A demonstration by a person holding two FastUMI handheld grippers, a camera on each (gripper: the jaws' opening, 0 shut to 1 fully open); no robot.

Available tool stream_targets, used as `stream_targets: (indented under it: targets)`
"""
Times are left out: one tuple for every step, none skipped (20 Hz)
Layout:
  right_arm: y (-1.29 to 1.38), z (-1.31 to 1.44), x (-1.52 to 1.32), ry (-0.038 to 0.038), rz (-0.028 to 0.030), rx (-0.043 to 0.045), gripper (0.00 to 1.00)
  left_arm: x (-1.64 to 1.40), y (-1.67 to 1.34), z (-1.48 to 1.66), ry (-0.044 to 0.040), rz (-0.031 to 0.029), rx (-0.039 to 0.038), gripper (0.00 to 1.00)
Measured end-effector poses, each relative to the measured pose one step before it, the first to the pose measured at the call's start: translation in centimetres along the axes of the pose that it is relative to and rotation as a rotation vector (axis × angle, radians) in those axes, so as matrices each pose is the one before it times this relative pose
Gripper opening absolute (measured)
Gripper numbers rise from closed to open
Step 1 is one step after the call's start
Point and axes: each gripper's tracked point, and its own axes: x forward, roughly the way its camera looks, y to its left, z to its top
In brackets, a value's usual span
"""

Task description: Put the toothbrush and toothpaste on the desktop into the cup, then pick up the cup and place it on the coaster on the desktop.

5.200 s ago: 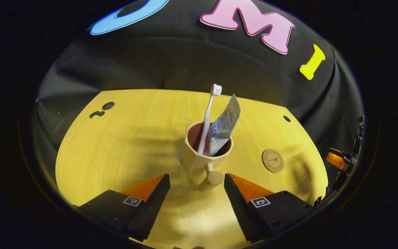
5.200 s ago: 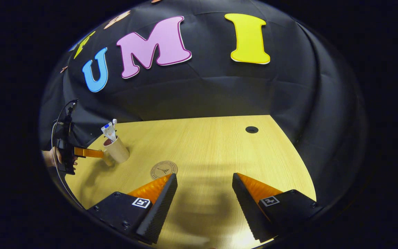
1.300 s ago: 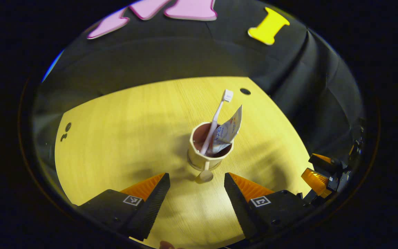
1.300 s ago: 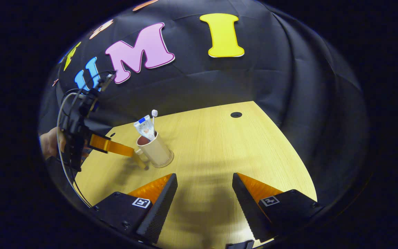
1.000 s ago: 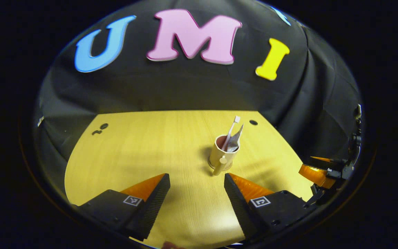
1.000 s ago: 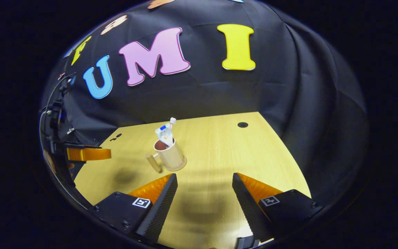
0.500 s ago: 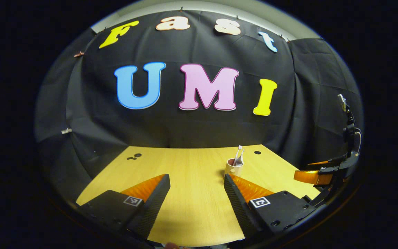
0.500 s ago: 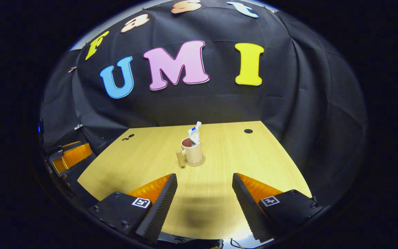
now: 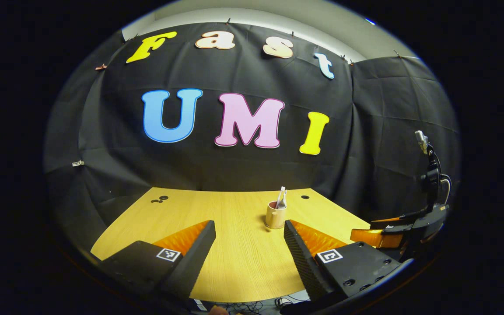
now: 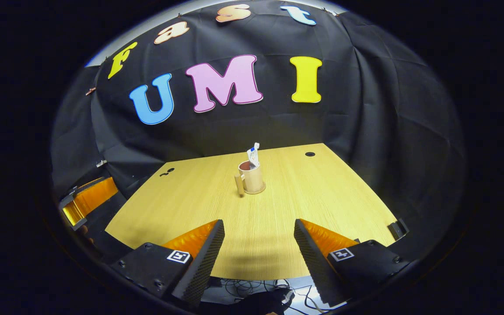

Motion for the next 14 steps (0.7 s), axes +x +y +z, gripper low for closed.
stream_targets:
  targets:
    - [0.122, -0.112, -0.121, -0.00226, -0.00133, -0.00563, 0.98, -0.182, -0.1, -0.162, -0.00087, -0.00276, 0.00003, 0.98]
    - [0.119, -0.098, -0.057, -0.00324, -0.00303, -0.00448, 0.98, -0.21, -0.027, -0.11, -0.00096, 0.00108, -0.00083, 0.98]
    - [0.086, -0.188, -0.201, -0.00332, -0.0027, -0.00335, 0.98, -0.214, 0.131, -0.215, 0.00364, 0.00049, -0.00231, 0.98]
    - [0.086, -0.153, -0.21, 0.00014, -0.00229, -0.00264, 0.98, -0.14, -0.043, -0.238, 0.00434, -0.00071, -0.00227, 0.98]
    - [0.139, -0.219, -0.364, -0.00038, -0.00238, -0.0004, 0.98, -0.124, -0.069, -0.32, 0.00491, -0.00039, -0.00082, 0.98]
    - [0.068, -0.098, -0.16, -0.00057, -0.00114, 0.00152, 0.98, -0.117, 0.061, -0.262, 0.00611, -0.00031, 0.00057, 0.98]
    - [0.055, -0.195, -0.038, 0.00015, -0.00202, 0.00156, 0.98, -0.106, 0.06, -0.253, 0.00416, 0.00195, 0.00114, 0.98]
    - [0.058, -0.183, -0.122, 0.00109, -0.00082, 0.00007, 0.98, -0.123, 0.075, -0.239, 0.00523, 0.00069, -0.00069, 0.98]
    - [0.106, -0.141, -0.156, 0.00163, -0.00115, -0.00006, 0.98, -0.04, 0.104, -0.491, 0.00724, 0.00118, -0.00456, 0.98]
    - [0.129, -0.152, -0.039, 0.00051, -0.00103, -0.00016, 0.98, -0.004, 0.055, -0.405, 0.00901, 0.00153, -0.00397, 0.98]
    - [0.008, -0.217, -0.036, 0.00543, -0.0001, -0.00011, 0.98, -0.085, 0.238, -0.365, 0.01138, 0.00492, -0.00484, 0.98]
    - [0.122, -0.262, 0.022, 0.00507, 0.00202, -0.00023, 0.98, -0.067, 0.174, -0.393, 0.00881, 0.004, -0.00569, 0.98]
    - [0.245, -0.231, -0.046, 0.00398, 0.0039, -0.00078, 0.98, -0.078, 0.169, -0.119, 0.00408, 0.00272, -0.00669, 0.98]
    - [0.315, -0.166, -0.043, 0.00411, 0.00435, -0.0028, 0.98, 0.041, 0.227, -0.133, 0.00205, 0.00487, -0.00604, 0.97]
